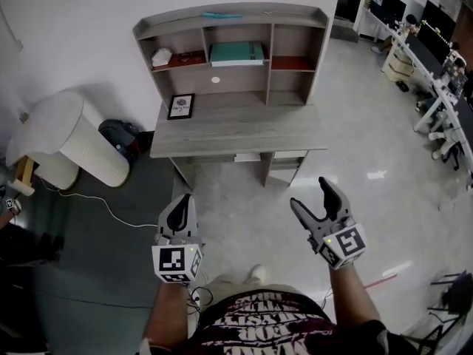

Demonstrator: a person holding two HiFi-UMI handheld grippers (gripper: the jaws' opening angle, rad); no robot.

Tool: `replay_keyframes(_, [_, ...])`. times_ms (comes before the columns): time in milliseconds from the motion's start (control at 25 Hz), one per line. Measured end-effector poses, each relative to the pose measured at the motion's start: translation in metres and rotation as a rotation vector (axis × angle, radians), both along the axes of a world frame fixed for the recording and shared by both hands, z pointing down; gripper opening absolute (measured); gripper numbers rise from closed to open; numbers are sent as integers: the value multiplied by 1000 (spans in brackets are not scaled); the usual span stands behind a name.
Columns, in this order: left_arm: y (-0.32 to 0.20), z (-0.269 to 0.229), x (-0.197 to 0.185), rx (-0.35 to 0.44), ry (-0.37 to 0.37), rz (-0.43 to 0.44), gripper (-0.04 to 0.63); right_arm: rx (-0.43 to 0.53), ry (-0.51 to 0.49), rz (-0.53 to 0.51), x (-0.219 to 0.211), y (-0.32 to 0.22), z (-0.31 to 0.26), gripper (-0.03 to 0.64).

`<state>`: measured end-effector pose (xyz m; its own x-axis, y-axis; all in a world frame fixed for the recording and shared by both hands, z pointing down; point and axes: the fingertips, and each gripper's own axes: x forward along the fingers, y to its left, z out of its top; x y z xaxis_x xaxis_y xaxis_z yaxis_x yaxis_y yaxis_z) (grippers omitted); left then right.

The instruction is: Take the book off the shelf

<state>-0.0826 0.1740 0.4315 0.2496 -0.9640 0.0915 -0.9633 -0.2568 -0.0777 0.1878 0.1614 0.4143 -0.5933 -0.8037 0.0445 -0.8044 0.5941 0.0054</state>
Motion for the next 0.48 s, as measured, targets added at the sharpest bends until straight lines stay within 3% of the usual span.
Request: replay_keyframes(480, [-29,-13,1,20,-9,-63,6,13,-47,-64,10,-34,-6,373])
